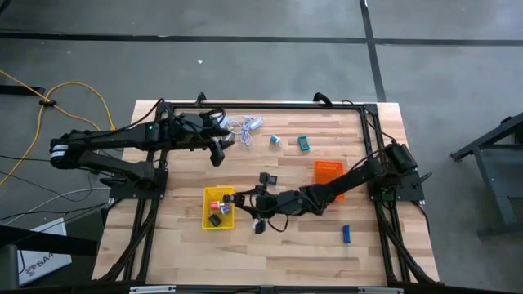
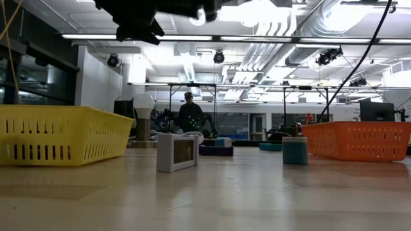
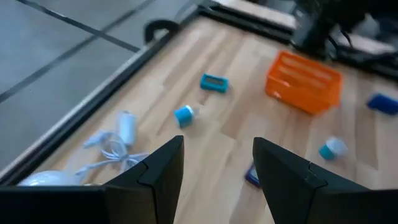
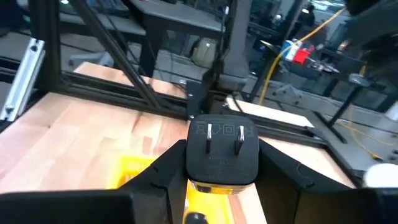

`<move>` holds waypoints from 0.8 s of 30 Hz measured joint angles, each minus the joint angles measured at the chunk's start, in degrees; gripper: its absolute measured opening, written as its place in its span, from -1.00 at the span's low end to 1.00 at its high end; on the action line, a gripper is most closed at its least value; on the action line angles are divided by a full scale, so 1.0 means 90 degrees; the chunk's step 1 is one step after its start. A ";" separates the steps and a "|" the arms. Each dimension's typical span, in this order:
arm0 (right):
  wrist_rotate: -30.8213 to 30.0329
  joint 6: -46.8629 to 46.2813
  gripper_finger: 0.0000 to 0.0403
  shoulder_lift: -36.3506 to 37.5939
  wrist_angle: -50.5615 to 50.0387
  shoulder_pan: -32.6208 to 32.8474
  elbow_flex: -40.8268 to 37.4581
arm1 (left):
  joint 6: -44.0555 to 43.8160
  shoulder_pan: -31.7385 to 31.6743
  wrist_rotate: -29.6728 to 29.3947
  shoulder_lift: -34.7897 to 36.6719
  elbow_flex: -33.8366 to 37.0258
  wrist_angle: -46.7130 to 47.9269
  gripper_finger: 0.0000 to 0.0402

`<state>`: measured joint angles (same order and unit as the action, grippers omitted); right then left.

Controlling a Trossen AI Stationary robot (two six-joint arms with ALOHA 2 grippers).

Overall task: Pick & Place Office items
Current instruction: Put the black charger adapter into the yellow bin

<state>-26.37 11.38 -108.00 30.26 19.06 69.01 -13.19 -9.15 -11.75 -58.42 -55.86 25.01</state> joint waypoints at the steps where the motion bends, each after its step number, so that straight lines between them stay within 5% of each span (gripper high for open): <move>1: -0.0112 0.0009 -0.30 0.0072 -0.0075 0.0038 0.0000 | 0.0100 0.0027 0.0170 -0.0051 0.0000 0.0002 -0.08; 10: -0.1397 0.0114 -0.30 0.0801 -0.1082 0.0447 0.0003 | 0.0684 0.0627 0.0626 -0.0533 0.0000 -0.0758 -0.08; 17: -0.2260 0.0051 -0.30 0.1247 -0.1567 0.0924 0.0000 | 0.2174 0.1329 0.0632 -0.0657 0.0000 -0.1259 -0.08; 24: -0.2556 -0.0007 -0.30 0.1395 -0.1621 0.1232 0.0002 | 0.2203 0.1986 0.0634 -0.0655 0.0000 -0.1785 -0.08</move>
<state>-49.38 11.32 -95.44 15.67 30.15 69.04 6.63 8.72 -6.04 -64.31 -55.86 8.94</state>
